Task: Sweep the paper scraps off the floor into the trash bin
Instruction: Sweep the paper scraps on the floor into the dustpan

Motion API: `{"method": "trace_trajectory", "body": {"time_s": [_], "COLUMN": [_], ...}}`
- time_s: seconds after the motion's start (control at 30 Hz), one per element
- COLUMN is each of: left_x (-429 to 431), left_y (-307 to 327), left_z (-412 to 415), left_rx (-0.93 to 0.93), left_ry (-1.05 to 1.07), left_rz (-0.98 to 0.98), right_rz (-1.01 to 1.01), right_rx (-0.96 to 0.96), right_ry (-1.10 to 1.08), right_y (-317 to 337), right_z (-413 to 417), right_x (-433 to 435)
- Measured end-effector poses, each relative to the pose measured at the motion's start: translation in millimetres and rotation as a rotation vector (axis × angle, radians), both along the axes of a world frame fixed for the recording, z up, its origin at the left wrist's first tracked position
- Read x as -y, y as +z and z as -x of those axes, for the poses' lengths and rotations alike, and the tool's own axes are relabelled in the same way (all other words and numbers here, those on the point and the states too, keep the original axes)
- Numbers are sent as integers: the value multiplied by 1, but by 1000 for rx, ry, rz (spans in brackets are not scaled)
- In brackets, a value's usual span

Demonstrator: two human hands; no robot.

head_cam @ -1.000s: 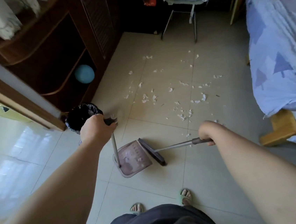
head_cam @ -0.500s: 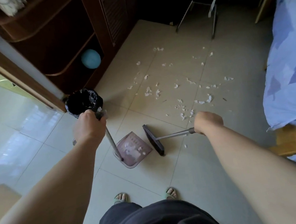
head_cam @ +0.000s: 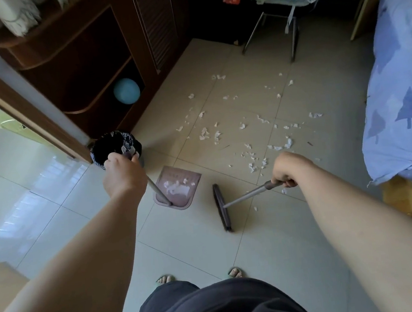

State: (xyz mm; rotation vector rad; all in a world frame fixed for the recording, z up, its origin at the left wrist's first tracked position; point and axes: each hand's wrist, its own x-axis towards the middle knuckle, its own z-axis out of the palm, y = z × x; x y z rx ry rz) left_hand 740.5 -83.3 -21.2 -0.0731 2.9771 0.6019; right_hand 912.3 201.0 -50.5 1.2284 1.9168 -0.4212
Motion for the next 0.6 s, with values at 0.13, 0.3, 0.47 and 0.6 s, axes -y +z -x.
{"method": "trace_trajectory", "body": {"time_s": [0.13,0.3,0.47,0.6], "left_x": [-11,-12,-4,1], "left_y": [0,-2,-12,-17], "left_z": [-12,-20,-23,-29], "left_rx": [-4,-8,5,14], "left_ry": [-57,-71,9,72], "left_rz": [-72,-96,-132,-148], "right_rz": [10,32,22,-73], "right_rx": [-37,-88,-85,-134], "right_ry": [67,140,191,155], "right_y": [8,10,-11,-27], "right_z": [-2,0,-2,-13], "right_x": [5,34,69,67]}}
